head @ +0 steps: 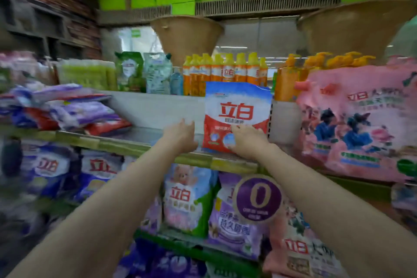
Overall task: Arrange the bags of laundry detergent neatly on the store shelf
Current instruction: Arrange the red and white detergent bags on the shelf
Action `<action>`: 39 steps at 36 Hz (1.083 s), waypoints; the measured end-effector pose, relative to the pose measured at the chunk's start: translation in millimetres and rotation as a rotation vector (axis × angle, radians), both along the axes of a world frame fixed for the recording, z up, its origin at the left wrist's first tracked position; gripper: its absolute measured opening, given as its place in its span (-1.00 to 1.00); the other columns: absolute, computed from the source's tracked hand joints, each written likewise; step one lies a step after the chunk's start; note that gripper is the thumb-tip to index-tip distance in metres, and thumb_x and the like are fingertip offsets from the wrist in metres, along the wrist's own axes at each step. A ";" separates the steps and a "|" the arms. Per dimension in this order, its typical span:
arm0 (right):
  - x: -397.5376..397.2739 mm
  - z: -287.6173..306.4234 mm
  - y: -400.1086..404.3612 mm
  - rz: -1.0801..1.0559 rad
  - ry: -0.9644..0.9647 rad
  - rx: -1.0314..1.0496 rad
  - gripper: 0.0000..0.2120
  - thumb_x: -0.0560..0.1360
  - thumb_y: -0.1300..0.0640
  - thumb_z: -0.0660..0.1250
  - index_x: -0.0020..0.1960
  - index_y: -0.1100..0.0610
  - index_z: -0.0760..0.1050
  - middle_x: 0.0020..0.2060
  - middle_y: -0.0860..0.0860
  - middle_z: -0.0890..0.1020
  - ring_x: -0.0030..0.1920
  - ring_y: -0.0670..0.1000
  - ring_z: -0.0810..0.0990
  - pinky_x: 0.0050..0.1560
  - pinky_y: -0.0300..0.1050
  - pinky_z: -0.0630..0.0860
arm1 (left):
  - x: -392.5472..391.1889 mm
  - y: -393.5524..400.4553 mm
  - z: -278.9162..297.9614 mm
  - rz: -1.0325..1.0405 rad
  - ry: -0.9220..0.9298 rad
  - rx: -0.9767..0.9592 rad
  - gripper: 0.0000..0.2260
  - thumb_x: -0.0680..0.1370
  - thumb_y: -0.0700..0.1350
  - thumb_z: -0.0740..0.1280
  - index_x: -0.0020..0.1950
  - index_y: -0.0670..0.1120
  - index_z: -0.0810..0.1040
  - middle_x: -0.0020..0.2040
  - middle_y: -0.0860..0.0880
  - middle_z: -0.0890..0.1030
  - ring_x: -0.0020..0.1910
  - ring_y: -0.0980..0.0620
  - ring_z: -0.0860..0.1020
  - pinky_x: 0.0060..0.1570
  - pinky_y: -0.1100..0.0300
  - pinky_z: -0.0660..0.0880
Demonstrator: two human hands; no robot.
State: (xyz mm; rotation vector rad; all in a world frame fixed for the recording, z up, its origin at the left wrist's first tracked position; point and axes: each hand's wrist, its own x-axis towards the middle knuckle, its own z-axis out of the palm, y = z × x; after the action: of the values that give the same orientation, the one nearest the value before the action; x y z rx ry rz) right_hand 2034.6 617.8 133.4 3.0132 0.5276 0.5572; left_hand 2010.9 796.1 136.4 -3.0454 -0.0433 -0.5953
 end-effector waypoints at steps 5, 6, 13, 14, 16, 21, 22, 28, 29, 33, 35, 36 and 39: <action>-1.4 -0.5 75.3 0.076 -0.036 -0.058 -0.51 0.54 -0.07 0.22 0.39 0.13 0.25 0.32 0.12 0.39 0.36 0.15 0.34 0.26 0.12 0.34 | -14.9 76.0 0.3 0.101 -0.004 0.039 -0.51 0.54 0.07 0.28 0.37 -0.16 0.31 0.33 -0.19 0.39 0.33 -0.19 0.40 0.23 0.01 0.38; -1.8 -0.9 87.0 0.090 -0.044 -0.063 -0.51 0.54 -0.07 0.23 0.39 0.12 0.26 0.32 0.11 0.39 0.36 0.15 0.35 0.26 0.12 0.34 | -17.4 88.0 -0.4 0.115 -0.010 0.033 -0.50 0.53 0.08 0.29 0.36 -0.15 0.31 0.33 -0.19 0.40 0.32 -0.20 0.40 0.24 -0.01 0.38; -3.8 -1.4 184.1 0.205 -0.050 -0.032 -0.50 0.52 -0.11 0.26 0.36 0.11 0.29 0.33 0.12 0.42 0.34 0.16 0.40 0.27 0.13 0.37 | -36.8 175.2 -7.5 0.251 -0.052 0.038 -0.47 0.48 0.10 0.30 0.36 -0.14 0.32 0.32 -0.19 0.41 0.30 -0.21 0.43 0.23 -0.04 0.38; -4.4 -2.8 196.0 0.215 -0.052 -0.030 -0.50 0.52 -0.11 0.25 0.36 0.11 0.29 0.33 0.12 0.42 0.33 0.16 0.40 0.26 0.12 0.37 | -38.4 186.2 -8.5 0.266 -0.052 0.041 -0.48 0.48 0.10 0.30 0.35 -0.13 0.33 0.32 -0.19 0.41 0.29 -0.20 0.43 0.23 -0.04 0.38; -4.4 -6.1 216.6 0.237 -0.071 -0.036 -0.51 0.53 -0.10 0.23 0.36 0.12 0.29 0.32 0.11 0.43 0.33 0.16 0.41 0.23 0.09 0.39 | -40.8 205.3 -10.2 0.301 -0.042 0.041 -0.49 0.47 0.08 0.30 0.35 -0.12 0.34 0.32 -0.18 0.41 0.29 -0.21 0.43 0.23 -0.05 0.37; 1.2 -13.4 253.5 0.287 -0.092 -0.042 -0.56 0.54 -0.02 0.21 0.36 0.13 0.31 0.31 0.14 0.44 0.32 0.16 0.42 0.23 0.08 0.38 | -41.0 238.9 -17.6 0.357 -0.011 0.026 -0.50 0.49 0.04 0.28 0.36 -0.13 0.32 0.33 -0.20 0.39 0.33 -0.22 0.39 0.26 -0.08 0.35; 3.5 -14.6 259.6 0.296 -0.094 -0.040 -0.57 0.54 -0.01 0.20 0.35 0.14 0.32 0.31 0.13 0.44 0.32 0.16 0.42 0.23 0.07 0.39 | -40.2 244.5 -20.0 0.363 -0.003 0.021 -0.50 0.49 0.06 0.28 0.35 -0.14 0.31 0.34 -0.20 0.38 0.32 -0.22 0.39 0.24 -0.08 0.35; 28.2 -20.3 292.2 0.335 -0.061 -0.036 -0.54 0.54 -0.07 0.19 0.35 0.14 0.31 0.30 0.13 0.43 0.31 0.16 0.42 0.24 0.08 0.38 | -28.0 276.0 -32.8 0.417 0.037 0.008 -0.44 0.50 0.17 0.27 0.37 -0.14 0.29 0.36 -0.19 0.36 0.32 -0.21 0.39 0.22 -0.07 0.37; 33.3 -21.5 297.5 0.349 -0.056 -0.025 -0.53 0.54 -0.07 0.19 0.36 0.14 0.30 0.31 0.14 0.43 0.31 0.17 0.42 0.24 0.08 0.37 | -26.0 280.2 -34.0 0.427 0.041 0.007 -0.44 0.51 0.16 0.27 0.37 -0.15 0.29 0.36 -0.19 0.36 0.32 -0.20 0.39 0.22 -0.06 0.36; 56.9 -21.8 319.9 0.389 -0.029 0.005 -0.52 0.54 -0.07 0.20 0.37 0.14 0.27 0.33 0.14 0.40 0.34 0.16 0.39 0.27 0.08 0.36 | -10.4 300.8 -33.3 0.485 0.052 -0.008 -0.48 0.50 0.10 0.28 0.36 -0.15 0.30 0.34 -0.18 0.38 0.31 -0.20 0.38 0.22 -0.06 0.36; 74.0 -15.9 331.3 0.400 -0.026 0.004 -0.50 0.53 -0.09 0.22 0.37 0.13 0.27 0.33 0.12 0.39 0.34 0.15 0.39 0.25 0.08 0.38 | 0.2 311.3 -25.1 0.517 0.033 -0.014 -0.50 0.50 0.06 0.29 0.35 -0.14 0.32 0.32 -0.19 0.40 0.28 -0.21 0.40 0.21 -0.06 0.37; 83.0 -11.9 337.3 0.407 -0.026 0.007 -0.50 0.53 -0.09 0.23 0.36 0.13 0.27 0.33 0.12 0.39 0.34 0.15 0.39 0.23 0.08 0.40 | 5.7 316.4 -19.2 0.529 0.023 -0.015 -0.51 0.51 0.06 0.28 0.35 -0.14 0.32 0.32 -0.20 0.39 0.28 -0.22 0.40 0.21 -0.06 0.37; 111.1 1.3 356.4 0.427 -0.031 0.034 -0.52 0.53 -0.08 0.23 0.35 0.14 0.28 0.31 0.14 0.42 0.31 0.17 0.42 0.20 0.09 0.41 | 25.7 332.2 0.1 0.558 -0.015 -0.003 -0.50 0.53 0.08 0.25 0.39 -0.14 0.29 0.36 -0.21 0.37 0.30 -0.23 0.40 0.18 -0.04 0.39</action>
State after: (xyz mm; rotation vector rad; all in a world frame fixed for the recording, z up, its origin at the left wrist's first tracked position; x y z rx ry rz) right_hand 2145.7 974.3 134.7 2.9208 1.1827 0.6319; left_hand 2036.7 1128.2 136.6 -2.8225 -0.8554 -0.5609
